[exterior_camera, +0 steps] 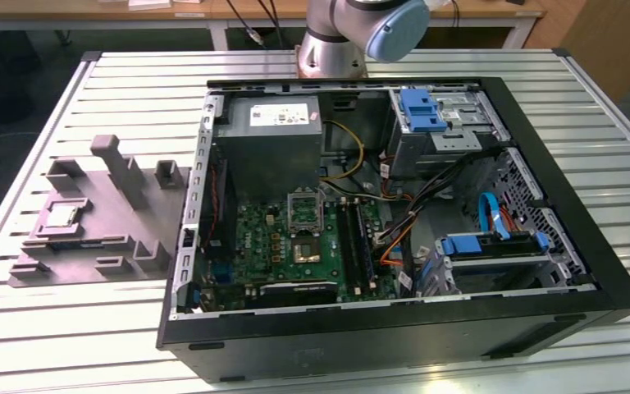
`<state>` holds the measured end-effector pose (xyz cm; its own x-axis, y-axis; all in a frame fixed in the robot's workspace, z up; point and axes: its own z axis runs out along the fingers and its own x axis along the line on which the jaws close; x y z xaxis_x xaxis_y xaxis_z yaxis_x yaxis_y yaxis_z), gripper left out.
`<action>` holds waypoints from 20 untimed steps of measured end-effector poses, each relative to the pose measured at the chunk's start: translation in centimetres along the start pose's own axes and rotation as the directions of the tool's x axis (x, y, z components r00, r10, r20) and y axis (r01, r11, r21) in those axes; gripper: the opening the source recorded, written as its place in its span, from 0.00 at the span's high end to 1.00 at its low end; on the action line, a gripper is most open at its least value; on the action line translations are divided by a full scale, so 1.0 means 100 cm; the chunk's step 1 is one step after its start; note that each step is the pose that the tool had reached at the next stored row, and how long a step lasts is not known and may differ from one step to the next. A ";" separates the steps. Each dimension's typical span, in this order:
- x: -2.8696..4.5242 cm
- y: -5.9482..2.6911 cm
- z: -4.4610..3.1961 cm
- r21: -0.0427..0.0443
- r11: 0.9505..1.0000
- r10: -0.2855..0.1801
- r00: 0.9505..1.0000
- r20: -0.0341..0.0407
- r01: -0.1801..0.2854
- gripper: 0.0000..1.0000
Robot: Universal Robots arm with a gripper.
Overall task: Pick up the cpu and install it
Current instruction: 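Pick up the cpu and move it towards the insertion slot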
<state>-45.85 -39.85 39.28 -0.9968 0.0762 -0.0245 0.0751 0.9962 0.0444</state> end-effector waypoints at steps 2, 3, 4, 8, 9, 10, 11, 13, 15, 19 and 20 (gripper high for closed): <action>0.0000 0.0000 0.0000 0.000 1.000 0.000 1.000 0.000 0.000 0.89; 0.0000 0.0000 0.0000 0.000 1.000 0.000 1.000 0.000 0.000 0.89; 0.0000 0.0000 0.0000 0.000 1.000 0.000 1.000 0.000 0.000 0.84; 0.0001 0.0000 0.0000 0.000 1.000 0.000 1.000 0.000 0.000 0.65; 0.0001 0.0000 0.0000 0.000 1.000 0.000 1.000 0.000 0.000 0.65; 0.0001 0.0000 0.0000 0.000 1.000 0.000 1.000 0.000 0.000 0.59; 0.0001 0.0000 0.0000 0.000 1.000 0.000 1.000 0.000 0.000 0.53; 0.0001 0.0000 0.0000 0.000 1.000 0.000 1.000 0.000 0.000 0.47; 0.0001 0.0000 0.0000 0.000 1.000 0.000 1.000 0.000 0.000 0.42; 0.0002 0.0000 0.0000 0.000 1.000 0.000 1.000 0.000 0.000 0.36; 0.0002 0.0000 0.0000 0.000 1.000 0.000 1.000 0.000 0.000 0.36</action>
<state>-45.87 -39.85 39.28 -0.9968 0.0762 -0.0244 0.0750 0.9962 0.0444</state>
